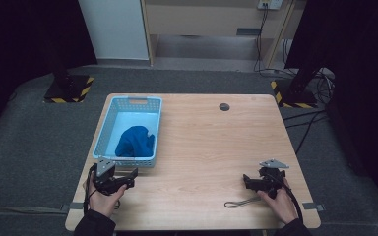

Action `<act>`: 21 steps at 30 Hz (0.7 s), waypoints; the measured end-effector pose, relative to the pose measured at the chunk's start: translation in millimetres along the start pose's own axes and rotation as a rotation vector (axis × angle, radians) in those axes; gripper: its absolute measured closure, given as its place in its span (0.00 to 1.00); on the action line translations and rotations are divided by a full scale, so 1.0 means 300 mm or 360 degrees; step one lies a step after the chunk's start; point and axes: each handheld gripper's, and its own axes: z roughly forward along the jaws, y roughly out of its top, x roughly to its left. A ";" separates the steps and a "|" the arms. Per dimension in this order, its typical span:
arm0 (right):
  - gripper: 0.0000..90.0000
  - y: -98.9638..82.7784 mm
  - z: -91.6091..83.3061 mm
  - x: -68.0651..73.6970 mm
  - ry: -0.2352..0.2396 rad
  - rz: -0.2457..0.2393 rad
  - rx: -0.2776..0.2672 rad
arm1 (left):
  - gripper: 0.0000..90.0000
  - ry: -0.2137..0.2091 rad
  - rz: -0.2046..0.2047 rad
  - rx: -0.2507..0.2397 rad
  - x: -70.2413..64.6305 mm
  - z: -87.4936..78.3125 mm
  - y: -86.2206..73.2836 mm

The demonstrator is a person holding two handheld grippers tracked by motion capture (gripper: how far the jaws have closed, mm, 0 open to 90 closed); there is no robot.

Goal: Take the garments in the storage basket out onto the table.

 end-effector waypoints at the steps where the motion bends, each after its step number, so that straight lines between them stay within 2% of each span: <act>1: 0.00 0.000 0.000 0.000 0.0000 0.0000 0.0000 | 0.10 0.0006 0.0001 -0.0014 0.001 -0.001 0.002; 21: 0.00 0.000 0.000 0.000 0.0000 0.0000 0.0000 | 0.10 0.0051 -0.0006 -0.0092 0.016 0.004 0.026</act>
